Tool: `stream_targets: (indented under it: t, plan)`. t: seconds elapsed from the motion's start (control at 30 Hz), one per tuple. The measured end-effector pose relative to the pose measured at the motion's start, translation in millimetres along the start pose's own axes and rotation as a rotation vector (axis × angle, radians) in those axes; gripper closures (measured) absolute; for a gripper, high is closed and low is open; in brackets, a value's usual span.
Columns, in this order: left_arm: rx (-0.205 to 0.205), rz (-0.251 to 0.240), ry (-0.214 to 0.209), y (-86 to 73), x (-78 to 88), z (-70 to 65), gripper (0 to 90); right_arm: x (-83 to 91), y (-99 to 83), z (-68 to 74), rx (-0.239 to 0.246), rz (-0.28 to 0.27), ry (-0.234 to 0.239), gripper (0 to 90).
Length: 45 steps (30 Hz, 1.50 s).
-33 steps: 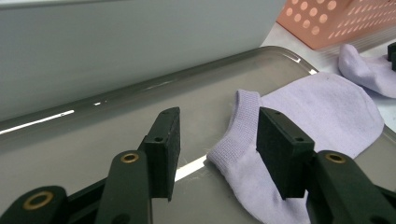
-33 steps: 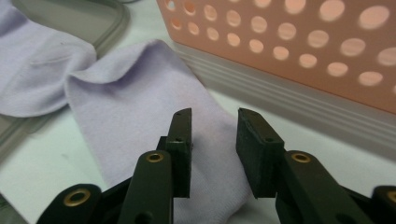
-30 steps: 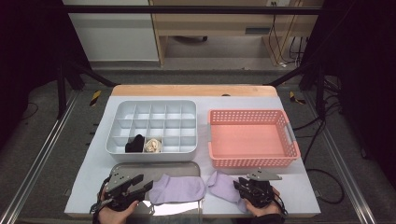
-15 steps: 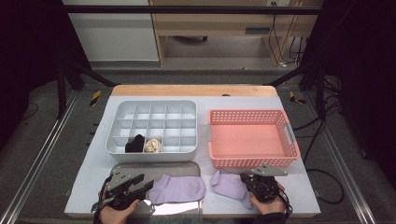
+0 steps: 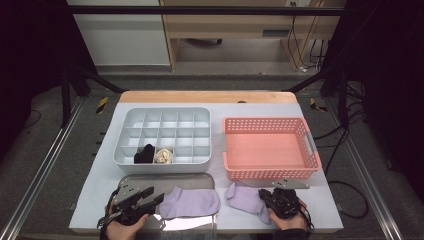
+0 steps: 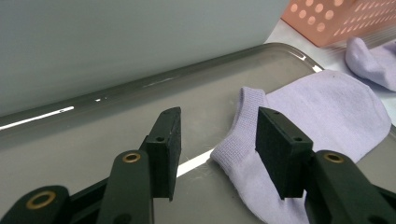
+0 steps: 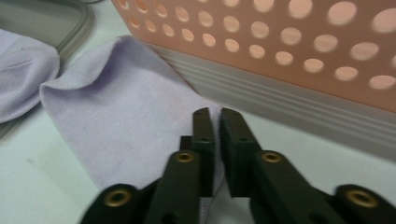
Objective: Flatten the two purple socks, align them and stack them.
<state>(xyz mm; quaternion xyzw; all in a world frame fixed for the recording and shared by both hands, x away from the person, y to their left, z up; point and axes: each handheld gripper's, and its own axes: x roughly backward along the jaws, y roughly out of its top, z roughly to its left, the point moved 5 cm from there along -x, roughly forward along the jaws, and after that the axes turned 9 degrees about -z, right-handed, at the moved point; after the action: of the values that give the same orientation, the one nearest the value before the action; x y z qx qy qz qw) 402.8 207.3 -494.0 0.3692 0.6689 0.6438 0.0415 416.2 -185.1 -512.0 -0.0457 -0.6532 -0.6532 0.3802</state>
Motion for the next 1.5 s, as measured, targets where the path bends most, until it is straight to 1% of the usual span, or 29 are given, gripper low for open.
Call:
stream_targets:
  t: [0.03, 0.1, 0.17, 0.27, 0.33, 0.37, 0.43, 0.5, 0.53, 0.57, 0.63, 0.73, 0.77, 0.83, 0.87, 0.93, 1.0, 1.03, 1.07, 1.1, 1.17, 1.23, 1.37, 1.4, 1.43, 1.5]
  plan:
    - [0.001, 0.000, 0.000, 0.0, 0.1, 0.1, 50.3, 0.9, 0.9, -0.1, -0.008, 0.004, 0.002, 87.6]
    - [0.003, -0.004, 0.001, 0.4, 0.5, 0.5, 50.3, 4.6, 4.6, -1.3, -0.010, -0.016, -0.009, 87.9]
    - [0.004, -0.005, 0.002, 0.6, 0.6, 0.9, 50.4, 10.6, 11.2, -0.9, 0.003, -0.058, -0.016, 87.9]
    - [0.004, -0.005, 0.003, 0.8, 0.5, 1.0, 50.5, 20.9, 23.5, 5.9, 0.068, -0.122, -0.045, 87.8]
    - [0.004, -0.005, 0.004, 0.8, 0.4, 1.3, 50.5, 24.2, 29.2, 14.9, 0.114, -0.149, -0.046, 87.6]
    - [0.004, -0.005, 0.005, 0.8, 0.4, 1.4, 50.5, 23.8, 29.8, 20.6, 0.134, -0.152, -0.033, 87.6]
    - [0.005, -0.003, 0.006, 0.7, 0.3, 1.5, 50.4, 18.6, 27.2, 32.5, 0.167, -0.140, -0.004, 87.4]
    - [0.007, -0.004, 0.005, 0.7, 0.5, 1.4, 50.4, 11.0, 22.1, 42.6, 0.165, -0.114, 0.039, 87.2]
    - [0.007, -0.005, 0.005, 0.8, 0.5, 1.4, 50.4, 4.9, 17.9, 49.3, 0.157, -0.093, 0.070, 87.2]
    - [0.007, -0.005, 0.004, 0.8, 0.6, 1.4, 50.4, -0.5, 14.8, 53.4, 0.161, -0.077, 0.090, 87.1]
    - [0.007, -0.005, 0.002, 0.8, 0.6, 1.4, 50.4, -10.0, 8.5, 60.4, 0.148, -0.044, 0.116, 86.5]
    - [0.006, -0.006, 0.002, 0.8, 0.7, 1.3, 50.4, -21.5, 3.0, 65.2, 0.147, -0.009, 0.131, 83.2]
    - [0.006, -0.006, 0.001, 0.9, 0.8, 1.4, 50.4, -22.9, 2.6, 66.2, 0.143, -0.004, 0.136, 82.2]
    - [0.006, -0.006, 0.002, 0.8, 0.9, 1.9, 50.3, -22.8, 4.1, 67.3, 0.133, -0.016, 0.151, 78.9]
    - [0.007, -0.006, 0.002, 0.8, 0.8, 2.1, 50.3, -20.1, 6.4, 67.1, 0.129, -0.033, 0.158, 77.5]
    - [0.008, -0.007, 0.003, 0.9, 1.0, 2.4, 50.2, -13.7, 11.0, 64.6, 0.127, -0.066, 0.157, 75.8]
    - [0.007, -0.007, 0.002, 0.9, 1.1, 2.3, 50.0, -4.8, 15.9, 58.3, 0.116, -0.102, 0.145, 75.7]
    - [0.007, -0.007, 0.002, 0.8, 1.0, 2.2, 49.9, 0.6, 17.5, 53.3, 0.102, -0.113, 0.132, 75.7]
    - [0.007, -0.004, 0.001, 0.6, 0.9, 2.0, 49.8, 3.5, 17.5, 48.6, 0.098, -0.117, 0.125, 75.7]
    - [0.007, -0.004, 0.001, 0.5, 0.8, 1.8, 49.8, 5.8, 16.3, 44.7, 0.086, -0.117, 0.116, 75.7]
    - [0.004, -0.003, -0.001, 0.4, 0.7, 1.3, 49.8, 7.6, 11.3, 39.3, 0.067, -0.100, 0.118, 75.4]
    - [0.006, -0.002, -0.003, 0.1, 0.6, 0.8, 49.8, 7.1, 7.9, 38.7, 0.056, -0.089, 0.124, 75.1]
    - [0.002, 0.001, -0.006, -0.3, 0.5, 0.2, 49.8, 0.7, 4.2, 41.3, 0.061, -0.065, 0.132, 72.1]
    - [0.002, 0.002, -0.007, -0.4, 0.3, 0.1, 49.8, -1.9, 2.8, 42.7, 0.055, -0.057, 0.135, 71.7]
    - [0.001, 0.002, -0.008, -0.5, 0.1, 0.1, 49.8, -5.9, 0.8, 42.8, 0.066, -0.044, 0.136, 72.2]
    - [0.000, 0.003, -0.008, -0.6, 0.0, -0.1, 49.8, -10.7, -0.7, 43.7, 0.069, -0.030, 0.143, 75.0]
